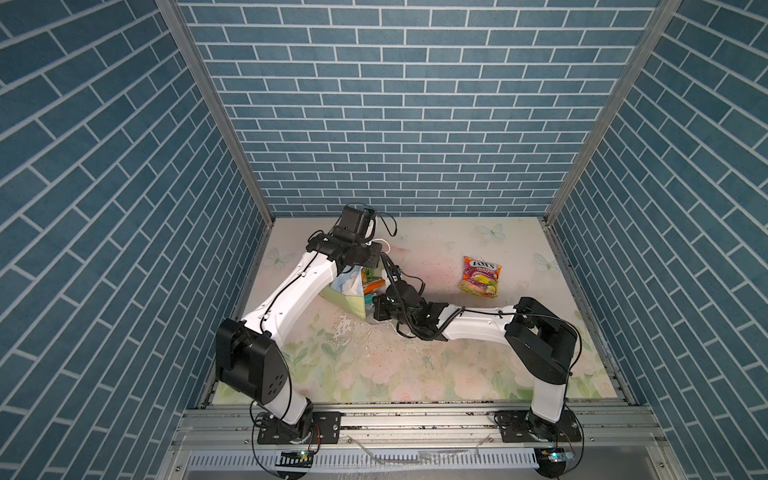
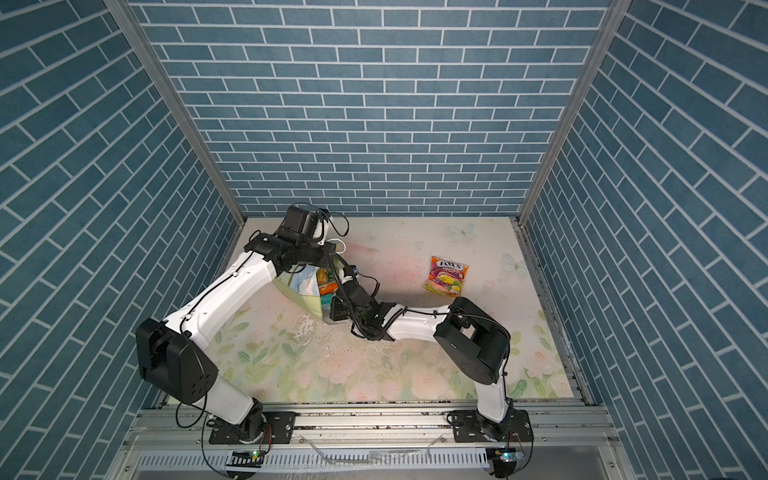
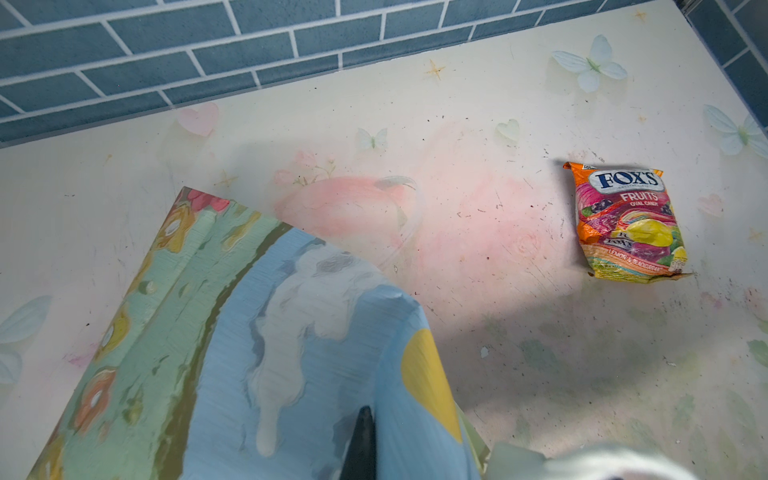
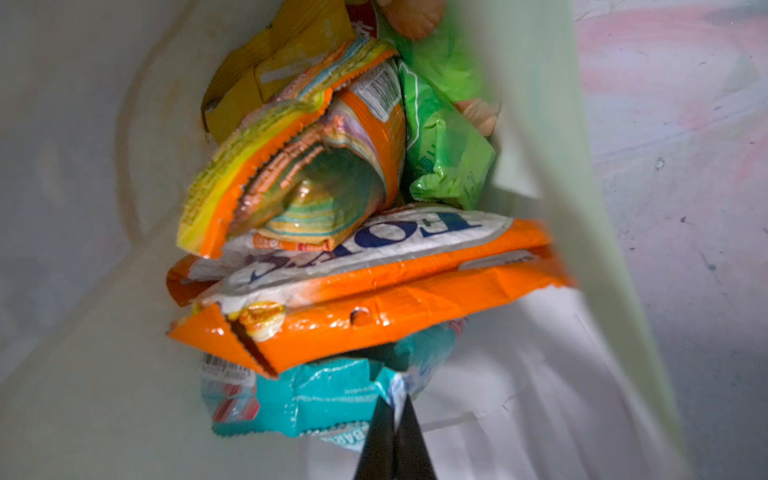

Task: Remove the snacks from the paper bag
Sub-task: 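Close the right gripper on the teal packet at the bag's mouth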

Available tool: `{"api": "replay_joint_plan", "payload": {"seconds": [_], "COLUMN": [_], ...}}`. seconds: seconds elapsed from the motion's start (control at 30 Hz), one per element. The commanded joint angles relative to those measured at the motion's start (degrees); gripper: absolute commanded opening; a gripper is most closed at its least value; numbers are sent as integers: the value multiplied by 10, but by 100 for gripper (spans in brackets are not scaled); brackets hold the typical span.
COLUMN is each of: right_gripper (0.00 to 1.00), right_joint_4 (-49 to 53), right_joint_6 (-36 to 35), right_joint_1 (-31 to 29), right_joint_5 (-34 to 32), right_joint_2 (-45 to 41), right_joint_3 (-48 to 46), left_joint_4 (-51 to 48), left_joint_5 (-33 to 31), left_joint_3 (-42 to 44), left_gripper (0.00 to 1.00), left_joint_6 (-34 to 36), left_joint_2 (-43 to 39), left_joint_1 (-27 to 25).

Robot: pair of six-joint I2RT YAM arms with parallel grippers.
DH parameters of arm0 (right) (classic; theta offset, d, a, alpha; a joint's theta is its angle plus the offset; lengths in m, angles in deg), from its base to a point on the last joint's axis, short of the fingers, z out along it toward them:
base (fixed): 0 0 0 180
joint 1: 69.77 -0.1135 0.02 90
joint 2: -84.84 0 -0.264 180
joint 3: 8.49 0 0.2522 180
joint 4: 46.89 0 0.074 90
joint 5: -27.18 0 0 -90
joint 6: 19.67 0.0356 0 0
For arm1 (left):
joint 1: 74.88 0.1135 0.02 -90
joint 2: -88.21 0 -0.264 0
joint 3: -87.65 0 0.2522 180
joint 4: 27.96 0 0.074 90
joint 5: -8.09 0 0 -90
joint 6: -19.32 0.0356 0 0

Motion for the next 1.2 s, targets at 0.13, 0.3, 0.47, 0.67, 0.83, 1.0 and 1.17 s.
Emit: {"api": "replay_joint_plan", "payload": {"seconds": [0.13,0.3,0.47,0.67,0.83,1.0,1.17], "right_gripper": [0,0,0,0,0,0,0], "right_joint_4": [1,14,37,55,71,86,104], "right_joint_6": [-34,-39,-37,-41,-48,-60,-71], "right_joint_1": [-2,-2,-2,-2,-2,-2,-2], "right_joint_5": [-3,-9,-28,-38,-52,-63,-70], "right_joint_2": [-37,-45,-57,-72,-87,-106,-118], "right_joint_3": [-1,-2,-1,1,3,4,13], "left_joint_4": [10,12,11,11,11,11,10], "left_joint_5": [-10,-14,-13,-14,-17,-14,-10], "left_joint_3": [-13,-11,-13,-12,-12,-13,-13], "left_gripper": [0,0,0,0,0,0,0], "left_joint_6": [1,2,2,2,2,1,0], "left_joint_2": [-21,-23,-24,-25,-27,-27,-27], "left_joint_1": [-3,-3,-3,-3,-3,-3,-3]}}
